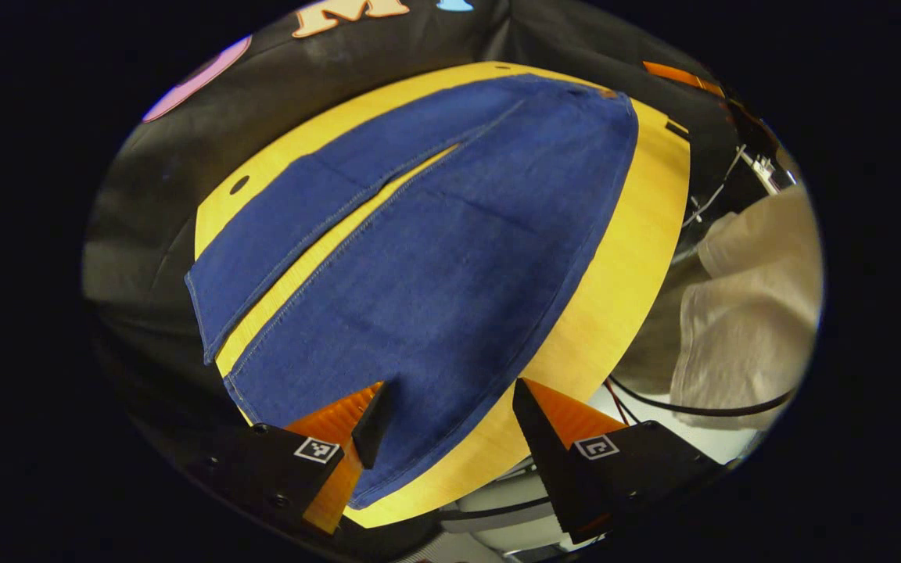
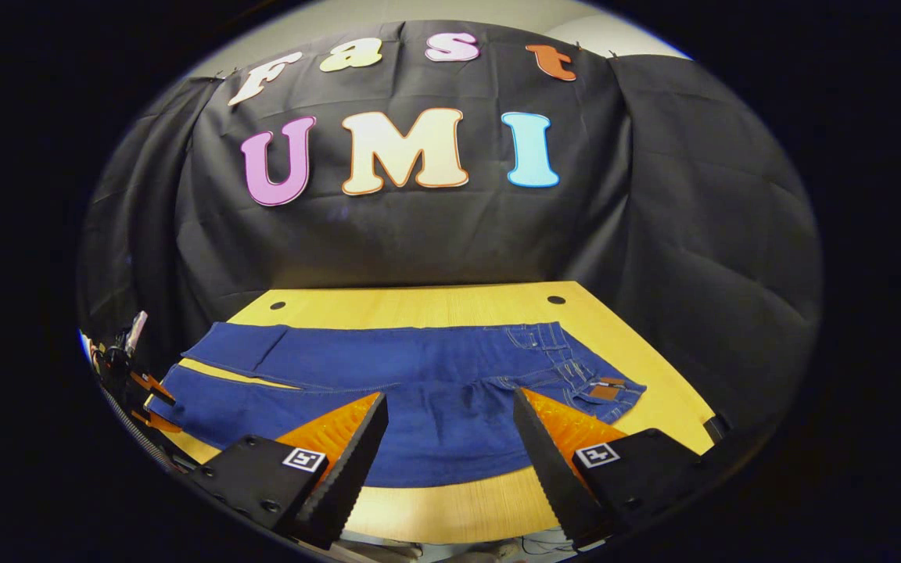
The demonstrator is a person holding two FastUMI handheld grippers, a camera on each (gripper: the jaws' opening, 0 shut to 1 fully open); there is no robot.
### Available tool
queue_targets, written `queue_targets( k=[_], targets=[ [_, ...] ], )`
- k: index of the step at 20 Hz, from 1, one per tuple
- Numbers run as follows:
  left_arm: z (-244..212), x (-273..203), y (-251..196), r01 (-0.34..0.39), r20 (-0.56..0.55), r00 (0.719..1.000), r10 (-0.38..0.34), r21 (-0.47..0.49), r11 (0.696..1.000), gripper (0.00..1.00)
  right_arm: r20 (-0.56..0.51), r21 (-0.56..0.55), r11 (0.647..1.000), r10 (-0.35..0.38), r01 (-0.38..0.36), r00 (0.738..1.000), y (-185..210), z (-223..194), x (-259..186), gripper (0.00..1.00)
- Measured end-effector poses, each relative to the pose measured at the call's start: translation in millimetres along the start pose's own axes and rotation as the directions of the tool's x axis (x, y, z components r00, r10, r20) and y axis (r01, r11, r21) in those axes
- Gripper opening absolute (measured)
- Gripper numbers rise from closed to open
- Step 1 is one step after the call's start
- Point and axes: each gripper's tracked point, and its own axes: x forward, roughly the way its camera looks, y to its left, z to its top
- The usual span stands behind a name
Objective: Grasp the waist and the cuffs of the jeans and fold them to make the two legs overlap; first hold the waist and fold one-third of the jeans toward the cuffs, then hold the cuffs and fold the remaining one-third in the same direction to finish folding.
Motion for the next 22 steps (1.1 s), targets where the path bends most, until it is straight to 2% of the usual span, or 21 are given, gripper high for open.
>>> queue_targets(
  k=[1, 10, 15, 18, 22],
  targets=[
    [-5.0, 0.5, 0.9, -0.001, -0.016, 1.0, 0.001, 0.006, 1.0, 0.93, -0.004, 0.001, 1.0, -0.004, 0.004, 1.0, -1.6, -1.9, -0.2, 0.99],
    [-10.6, 9.1, -4.9, 0.105, -0.102, 0.989, -0.109, -0.044, 0.993, 0.88, -0.029, -0.006, 1.0, -0.02, 0.02, 0.999, -7.8, -11.1, 2.8, 0.99],
    [-7.1, 9.0, -8.2, 0.121, -0.163, 0.979, -0.121, -0.01, 0.993, 0.93, -0.045, 0.01, 1.0, -0.01, 0.011, 0.999, -2.1, -18.6, 10.2, 1.0],
    [-6.7, 9.9, -9.6, 0.119, -0.155, 0.981, -0.117, 0.001, 0.993, 0.86, -0.058, 0.023, 1.0, -0.004, 0.006, 0.998, 3.3, -24.4, 13.8, 0.99],
    [-3.6, 8.6, -10.6, 0.121, -0.121, 0.986, -0.116, 0.028, 0.992, 0.48, -0.074, 0.025, 1.0, 0.0, 0.002, 0.997, 10.0, -28.4, 17.1, 1.0]
  ],
)
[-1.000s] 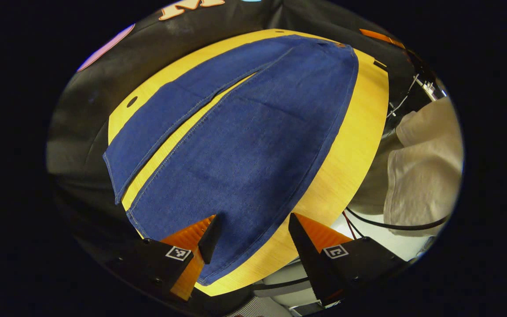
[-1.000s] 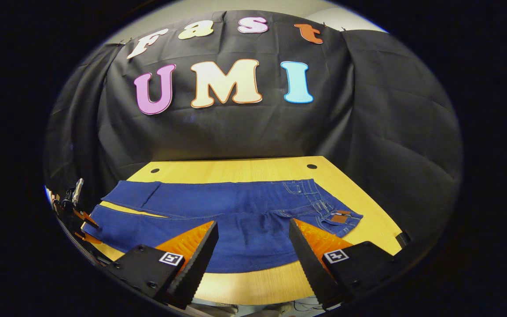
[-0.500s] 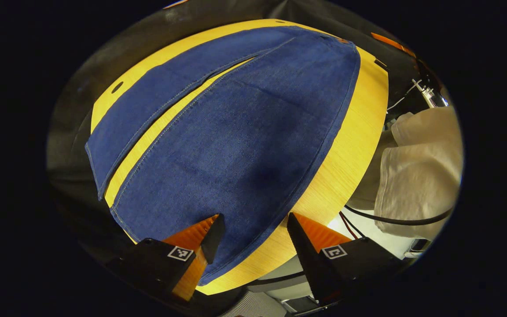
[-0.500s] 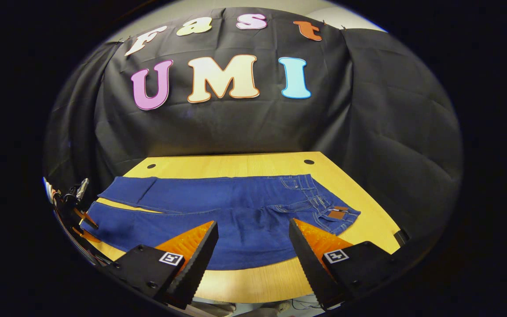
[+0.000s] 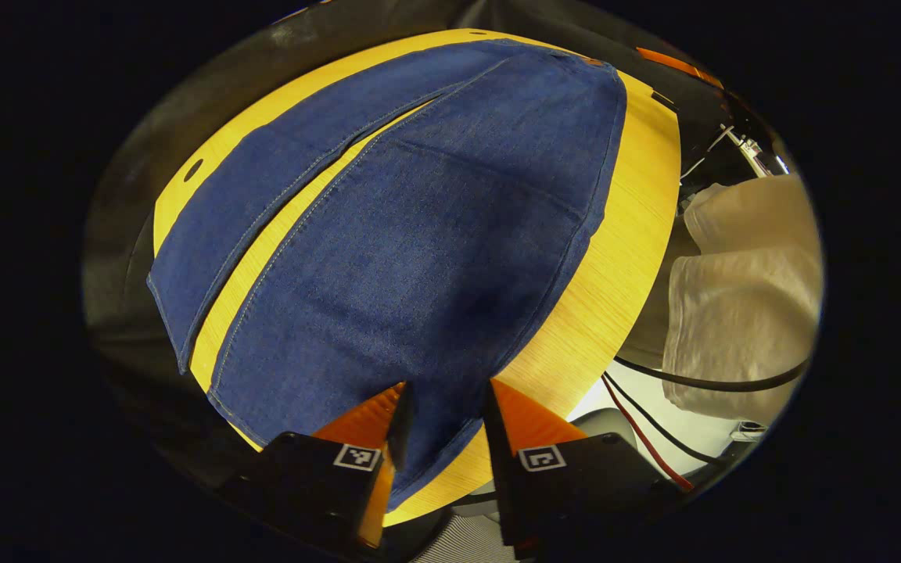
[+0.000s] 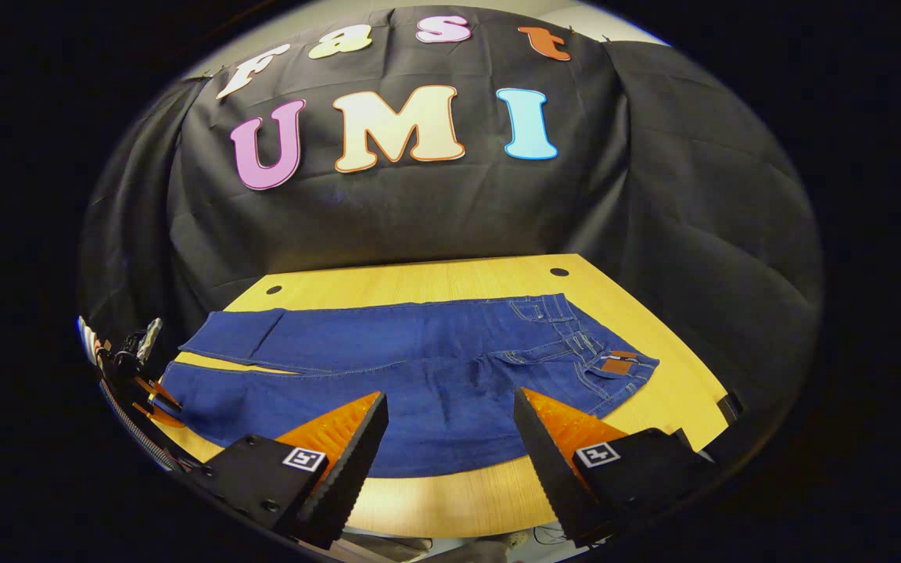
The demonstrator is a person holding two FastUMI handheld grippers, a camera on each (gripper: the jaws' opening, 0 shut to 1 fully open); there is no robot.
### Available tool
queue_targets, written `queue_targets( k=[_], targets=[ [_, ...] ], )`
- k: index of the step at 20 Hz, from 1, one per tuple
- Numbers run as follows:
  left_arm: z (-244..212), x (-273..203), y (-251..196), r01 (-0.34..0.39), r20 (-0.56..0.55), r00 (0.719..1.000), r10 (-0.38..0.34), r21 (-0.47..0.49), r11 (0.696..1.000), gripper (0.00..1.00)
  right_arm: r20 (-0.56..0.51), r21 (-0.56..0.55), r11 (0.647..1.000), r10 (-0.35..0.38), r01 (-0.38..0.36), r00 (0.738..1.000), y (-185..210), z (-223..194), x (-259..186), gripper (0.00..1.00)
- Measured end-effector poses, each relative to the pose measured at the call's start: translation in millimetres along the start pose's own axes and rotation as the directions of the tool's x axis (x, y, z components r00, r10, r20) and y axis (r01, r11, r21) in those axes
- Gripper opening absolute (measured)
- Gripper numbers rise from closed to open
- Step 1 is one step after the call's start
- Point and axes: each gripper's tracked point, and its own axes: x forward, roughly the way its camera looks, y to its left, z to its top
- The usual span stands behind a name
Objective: Grasp the waist and the cuffs of the jeans and fold them to make the two legs overlap; first hold the waist and fold one-third of the jeans toward the cuffs, then hold the cuffs and fold the remaining one-third in the same direction to finish folding.
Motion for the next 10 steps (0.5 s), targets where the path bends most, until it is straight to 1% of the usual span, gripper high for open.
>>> queue_targets(
  k=[1, 2, 4, 5, 10],
  targets=[
    [-0.6, -1.0, 1.7, -0.001, 0.005, 1.0, 0.001, 0.003, 1.0, 0.42, -0.001, -0.001, 1.0, 0.0, 0.0, 1.0, 0.4, -0.5, 0.8, 1.0],
    [2.4, 0.7, 2.4, -0.008, 0.022, 1.0, 0.008, 0.001, 1.0, 0.33, -0.004, -0.004, 1.0, 0.0, 0.0, 1.0, 1.0, -0.2, 0.7, 1.0],
    [4.1, 0.3, 3.2, -0.014, 0.033, 0.999, 0.014, 0.005, 1.0, 0.07, -0.013, -0.013, 1.0, 0.001, -0.001, 1.0, 0.8, -1.8, 1.4, 1.0],
    [4.7, -0.1, 2.6, -0.01, 0.029, 1.0, 0.01, 0.006, 1.0, 0.0, -0.022, -0.02, 1.0, -0.001, 0.0, 1.0, -2.2, -3.9, 2.2, 1.0],
    [2.9, -2.1, 1.5, 0.033, -0.004, 0.999, -0.033, -0.011, 0.999, 0.0, -0.068, -0.035, 0.999, -0.012, 0.01, 0.998, -24.9, -4.7, 2.9, 1.0]
  ],
)
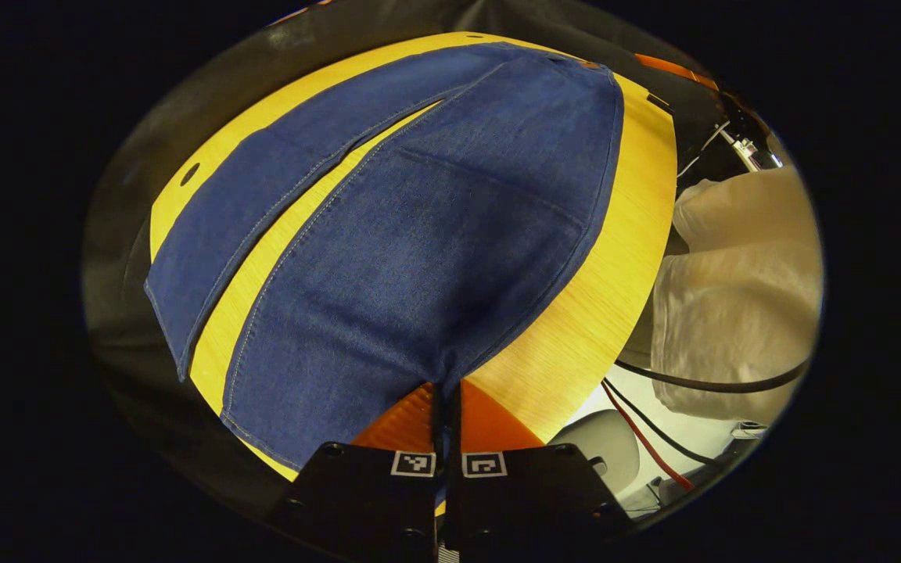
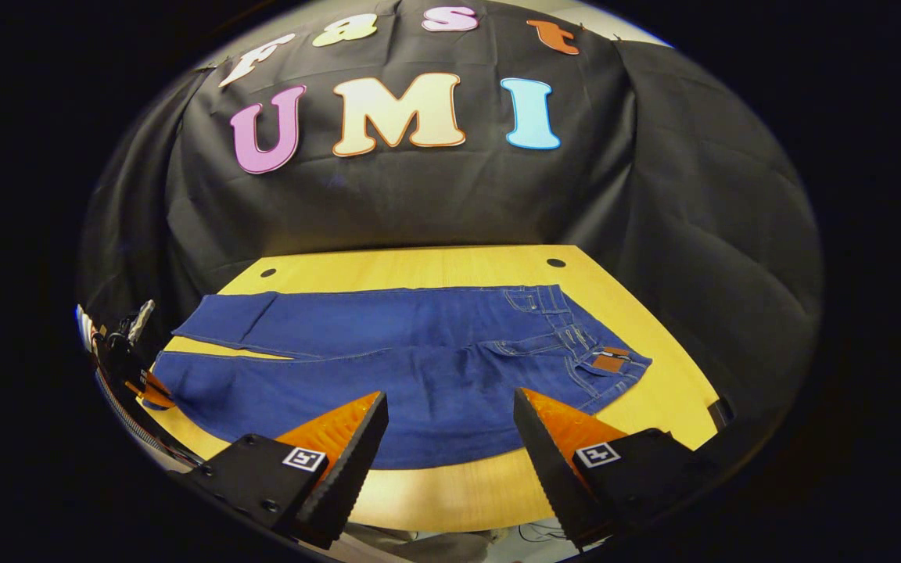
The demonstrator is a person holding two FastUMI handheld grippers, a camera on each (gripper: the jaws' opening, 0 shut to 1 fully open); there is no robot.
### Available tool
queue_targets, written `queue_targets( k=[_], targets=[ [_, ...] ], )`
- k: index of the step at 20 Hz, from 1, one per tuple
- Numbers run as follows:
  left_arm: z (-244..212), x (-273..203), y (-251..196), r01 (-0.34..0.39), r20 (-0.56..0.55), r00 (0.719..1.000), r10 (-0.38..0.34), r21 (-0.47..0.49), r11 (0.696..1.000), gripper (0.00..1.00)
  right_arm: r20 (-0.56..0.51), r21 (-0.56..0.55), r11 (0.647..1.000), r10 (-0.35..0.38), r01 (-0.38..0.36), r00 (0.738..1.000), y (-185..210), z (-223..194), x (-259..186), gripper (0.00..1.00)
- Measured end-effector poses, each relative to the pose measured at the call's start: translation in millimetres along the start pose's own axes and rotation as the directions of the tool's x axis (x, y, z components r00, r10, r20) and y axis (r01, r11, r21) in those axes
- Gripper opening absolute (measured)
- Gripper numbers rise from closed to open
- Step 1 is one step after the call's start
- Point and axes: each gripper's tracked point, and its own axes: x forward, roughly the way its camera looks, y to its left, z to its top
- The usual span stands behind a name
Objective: Grasp the waist and the cuffs of the jeans and fold them to make the two legs overlap; first hold the waist and fold one-third of the jeans toward the cuffs, then hold the cuffs and fold the remaining one-third in the same direction to finish folding.
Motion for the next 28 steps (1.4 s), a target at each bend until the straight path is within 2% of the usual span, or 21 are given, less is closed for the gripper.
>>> queue_targets(
  k=[8, 13, 16, 19, 23, 25, 28],
  targets=[
    [4.5, 1.6, 2.3, 0.071, -0.073, 0.994, -0.08, -0.111, 0.991, 0.0, -0.068, -0.049, 0.999, -0.009, 0.006, 0.998, -72.5, 30.4, 29.8, 0.99],
    [5.9, 3.2, 4.0, 0.026, -0.115, 0.992, -0.048, -0.185, 0.982, 0.0, -0.088, -0.105, 0.994, 0.017, -0.026, 0.996, -111.0, 58.6, 65.4, 0.99],
    [7.4, 5.3, 5.2, -0.033, -0.136, 0.991, 0.0, -0.236, 0.971, 0.0, -0.16, -0.17, 0.98, 0.078, -0.105, 0.984, -123.5, 58.4, 85.8, 0.99],
    [7.6, 4.9, 4.9, -0.086, -0.162, 0.986, 0.043, -0.27, 0.959, 0.0, -0.282, -0.305, 0.927, 0.132, -0.22, 0.95, -137.7, 38.9, 97.4, 0.99],
    [9.2, 5.3, 5.1, -0.129, -0.188, 0.98, 0.071, -0.312, 0.941, 0.0, -0.439, -0.395, 0.834, 0.197, -0.386, 0.876, -141.6, 9.4, 107.3, 1.0],
    [8.3, 7.5, 7.8, -0.141, -0.202, 0.976, 0.077, -0.323, 0.936, 0.0, -0.516, -0.463, 0.761, 0.185, -0.454, 0.836, -149.4, -12.0, 111.9, 1.0],
    [9.1, 7.5, 7.4, -0.154, -0.219, 0.972, 0.082, -0.332, 0.931, 0.0, -0.603, -0.546, 0.629, 0.163, -0.553, 0.781, -154.1, -38.9, 111.6, 1.0]
  ],
)
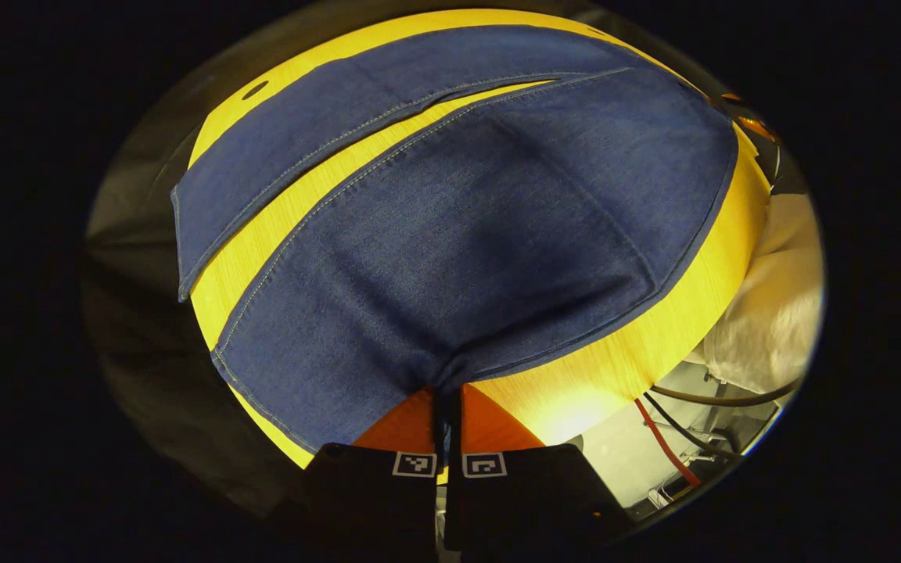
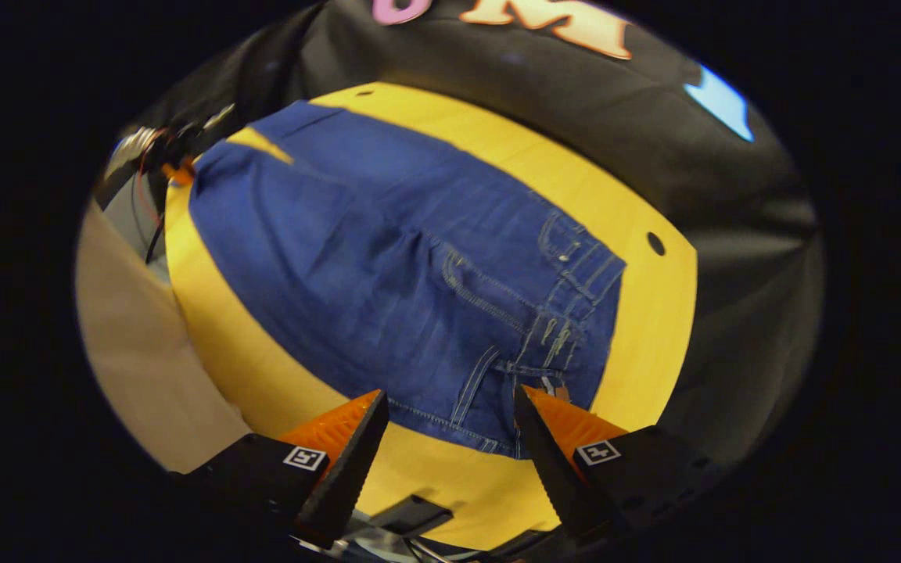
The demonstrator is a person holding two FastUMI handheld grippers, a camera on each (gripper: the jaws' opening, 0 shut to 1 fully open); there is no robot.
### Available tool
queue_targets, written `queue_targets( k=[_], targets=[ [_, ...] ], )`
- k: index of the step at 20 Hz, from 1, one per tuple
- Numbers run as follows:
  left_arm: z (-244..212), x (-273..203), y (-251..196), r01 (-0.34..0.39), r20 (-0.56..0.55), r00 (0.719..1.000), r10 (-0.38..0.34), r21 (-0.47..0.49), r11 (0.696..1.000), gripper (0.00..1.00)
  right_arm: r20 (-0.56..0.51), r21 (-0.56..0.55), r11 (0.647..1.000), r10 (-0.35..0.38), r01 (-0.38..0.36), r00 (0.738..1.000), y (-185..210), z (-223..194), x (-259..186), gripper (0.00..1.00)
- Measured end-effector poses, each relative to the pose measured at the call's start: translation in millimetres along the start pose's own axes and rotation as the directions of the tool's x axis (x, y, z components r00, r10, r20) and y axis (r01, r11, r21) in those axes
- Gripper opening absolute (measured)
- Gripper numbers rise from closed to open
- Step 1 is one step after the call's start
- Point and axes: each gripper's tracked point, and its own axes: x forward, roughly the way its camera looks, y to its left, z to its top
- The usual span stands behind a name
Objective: Grasp the waist and the cuffs of the jeans and fold them to make the two legs overlap; first hold the waist and fold one-third of the jeans toward the cuffs, then hold the cuffs and fold the remaining one-third in the same direction to finish folding.
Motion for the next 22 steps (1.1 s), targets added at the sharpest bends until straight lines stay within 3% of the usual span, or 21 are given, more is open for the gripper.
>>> queue_targets(
  k=[6, 16, 17, 19, 22],
  targets=[
    [1.3, 1.7, 0.4, -0.003, -0.013, 1.0, 0.003, -0.003, 1.0, 0.0, -0.143, -0.187, 0.978, 0.066, -0.093, 0.987, 12.8, -27.8, 23.6, 1.0],
    [2.0, 2.7, -0.4, -0.005, -0.009, 1.0, 0.005, 0.0, 1.0, 0.0, -0.289, -0.19, 0.964, 0.124, -0.184, 0.949, 13.0, -54.3, 53.5, 1.0],
    [2.2, 2.9, 0.1, -0.005, -0.007, 1.0, 0.005, 0.002, 1.0, 0.0, -0.296, -0.184, 0.964, 0.133, -0.193, 0.946, 13.6, -53.6, 50.5, 0.86],
    [3.1, 4.0, 0.6, -0.002, -0.004, 1.0, 0.002, 0.003, 1.0, 0.0, -0.294, -0.163, 0.967, 0.141, -0.195, 0.945, 11.4, -51.9, 53.1, 0.91],
    [1.9, 3.4, 0.1, 0.006, -0.006, 1.0, -0.006, 0.01, 1.0, 0.0, -0.287, -0.135, 0.973, 0.143, -0.188, 0.947, 5.6, -48.8, 52.8, 0.81]
  ],
)
